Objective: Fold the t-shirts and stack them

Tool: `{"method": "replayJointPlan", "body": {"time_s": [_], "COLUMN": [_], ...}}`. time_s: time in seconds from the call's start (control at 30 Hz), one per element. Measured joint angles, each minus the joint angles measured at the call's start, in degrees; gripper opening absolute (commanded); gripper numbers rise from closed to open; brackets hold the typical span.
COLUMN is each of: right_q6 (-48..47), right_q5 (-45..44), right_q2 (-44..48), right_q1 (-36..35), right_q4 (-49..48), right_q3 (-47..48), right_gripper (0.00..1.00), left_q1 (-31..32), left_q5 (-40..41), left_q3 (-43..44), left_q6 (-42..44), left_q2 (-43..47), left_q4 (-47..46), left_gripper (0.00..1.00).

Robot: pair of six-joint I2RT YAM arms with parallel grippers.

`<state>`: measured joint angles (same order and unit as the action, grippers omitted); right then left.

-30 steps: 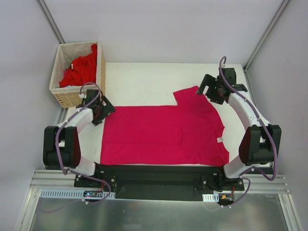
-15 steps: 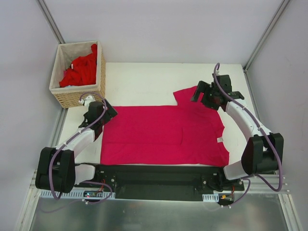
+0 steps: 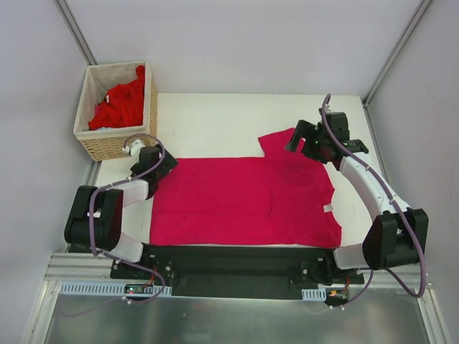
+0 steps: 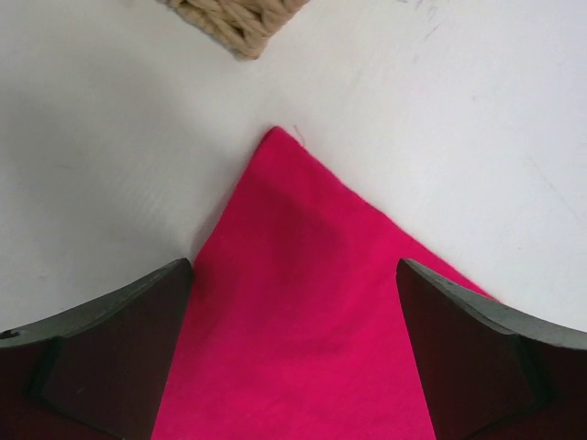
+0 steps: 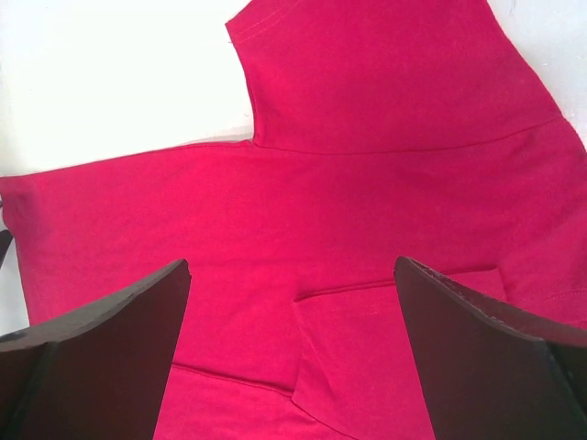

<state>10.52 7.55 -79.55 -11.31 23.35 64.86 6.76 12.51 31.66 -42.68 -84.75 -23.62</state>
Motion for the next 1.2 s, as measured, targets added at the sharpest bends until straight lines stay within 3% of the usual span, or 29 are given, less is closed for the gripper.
{"method": "replayJointPlan", "body": {"time_s": [0.5,0.87,1.2], "right_q6": [-0.72,1.33,4.28], "right_q5": [-0.04,-0.28,1.70], "right_q2": [-0.11,-4.59,-11.50], "right_q1": [-1.07,-2.23,-2.40], "right_q4": [0.00,-0.44,-2.82], "right_q3": [-0.02,-6.21,-13.03], "right_gripper": [0.98,0.98,0.98], "left_q1": [-5.40,-1.40,-1.07], "left_q5": [-6.05,-8.17,-11.02], "left_q3": [3.10,4.87,5.33], "left_q6": [-1.62,-0.79,-0.24], "left_q2": [-2.16,15.23,19.96], "left_q4": [-0.20,15.23,24.00], "left_gripper": [0.89,0.90,0.90]}}
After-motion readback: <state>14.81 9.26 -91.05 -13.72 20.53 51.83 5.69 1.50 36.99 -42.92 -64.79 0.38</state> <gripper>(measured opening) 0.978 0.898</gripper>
